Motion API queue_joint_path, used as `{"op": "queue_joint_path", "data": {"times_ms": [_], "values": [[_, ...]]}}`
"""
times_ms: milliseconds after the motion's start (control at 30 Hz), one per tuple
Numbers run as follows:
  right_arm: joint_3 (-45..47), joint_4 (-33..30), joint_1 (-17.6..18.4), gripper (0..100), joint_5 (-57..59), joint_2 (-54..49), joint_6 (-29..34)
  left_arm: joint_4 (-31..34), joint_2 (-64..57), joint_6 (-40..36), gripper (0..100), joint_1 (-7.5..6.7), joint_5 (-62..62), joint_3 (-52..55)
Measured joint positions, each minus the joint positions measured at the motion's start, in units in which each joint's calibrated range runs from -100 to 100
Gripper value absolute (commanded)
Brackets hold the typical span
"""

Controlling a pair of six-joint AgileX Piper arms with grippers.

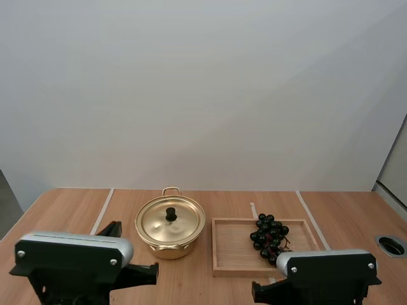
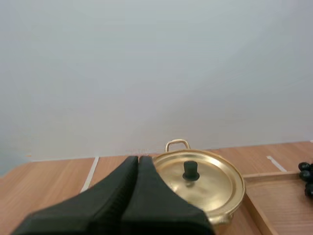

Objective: Open the lid, put the grape in the pot, and close it

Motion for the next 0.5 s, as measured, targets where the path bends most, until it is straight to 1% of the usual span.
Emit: {"op": "queue_joint_path", "data": {"times_ms": [100,133,200,233,333,433,500], "values": [[-4.73,0.0,0.0,0,3.22,0.0,0.0,0.0,-0.12,0.0,1,0.0,0.21,-4.82],[-6.15,0.0,0.0,0,3.95,0.0,0.0,0.0,-0.12,0.0,1,0.0,0.35,-9.96],[-7.87,0.0,0.0,0,4.78,0.0,0.0,0.0,-0.12,0.0,1,0.0,0.58,-11.23],[-13.91,0.14,0.0,0,11.02,0.0,0.0,0.0,-0.12,0.0,1,0.0,2.82,-13.32],[-22.46,0.14,0.0,0,17.17,-0.13,0.0,0.0,-0.23,0.0,1,0.0,9.31,-17.46],[-23.79,0.14,0.0,0,18.07,-0.13,0.0,0.12,-0.23,0.0,1,0.0,14.28,-19.08],[-23.79,0.14,0.0,0,18.9,-0.13,0.0,0.12,-0.23,0.0,1,0.0,14.8,-19.4]]}}
